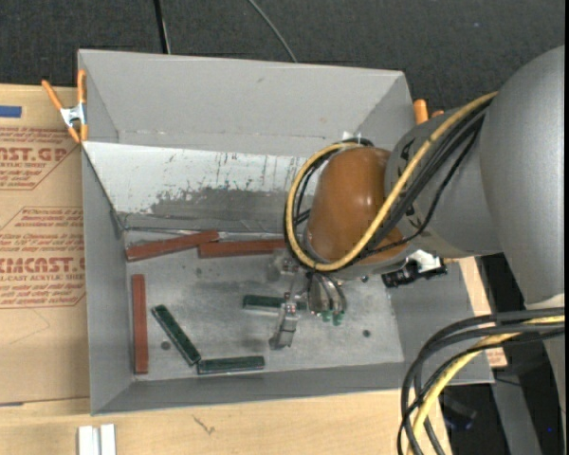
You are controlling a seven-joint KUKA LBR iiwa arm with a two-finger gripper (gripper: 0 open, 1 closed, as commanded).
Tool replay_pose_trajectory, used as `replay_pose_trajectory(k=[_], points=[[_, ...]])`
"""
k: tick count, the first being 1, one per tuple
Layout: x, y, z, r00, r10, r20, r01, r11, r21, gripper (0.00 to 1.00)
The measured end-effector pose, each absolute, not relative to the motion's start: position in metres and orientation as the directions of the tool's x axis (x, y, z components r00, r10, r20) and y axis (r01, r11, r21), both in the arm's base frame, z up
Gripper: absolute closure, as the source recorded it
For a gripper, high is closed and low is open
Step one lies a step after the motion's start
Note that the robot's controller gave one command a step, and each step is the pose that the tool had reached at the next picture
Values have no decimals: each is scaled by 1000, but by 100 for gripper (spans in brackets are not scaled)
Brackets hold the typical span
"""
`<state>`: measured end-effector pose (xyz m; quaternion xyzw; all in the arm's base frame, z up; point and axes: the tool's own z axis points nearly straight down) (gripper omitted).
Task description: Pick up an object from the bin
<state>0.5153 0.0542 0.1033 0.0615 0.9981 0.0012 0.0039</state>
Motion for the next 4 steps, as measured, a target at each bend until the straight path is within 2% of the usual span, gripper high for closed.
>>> replay_pose_trajectory(k=[1,2,3,4], points=[[528,60,68,-988,153,1,153,988,0,0],[526,52,69,-964,267,1,267,964,1,0],[528,55,68,-979,206,-1,206,979,-1,0],[527,54,70,-964,267,-1,267,964,4,100]])
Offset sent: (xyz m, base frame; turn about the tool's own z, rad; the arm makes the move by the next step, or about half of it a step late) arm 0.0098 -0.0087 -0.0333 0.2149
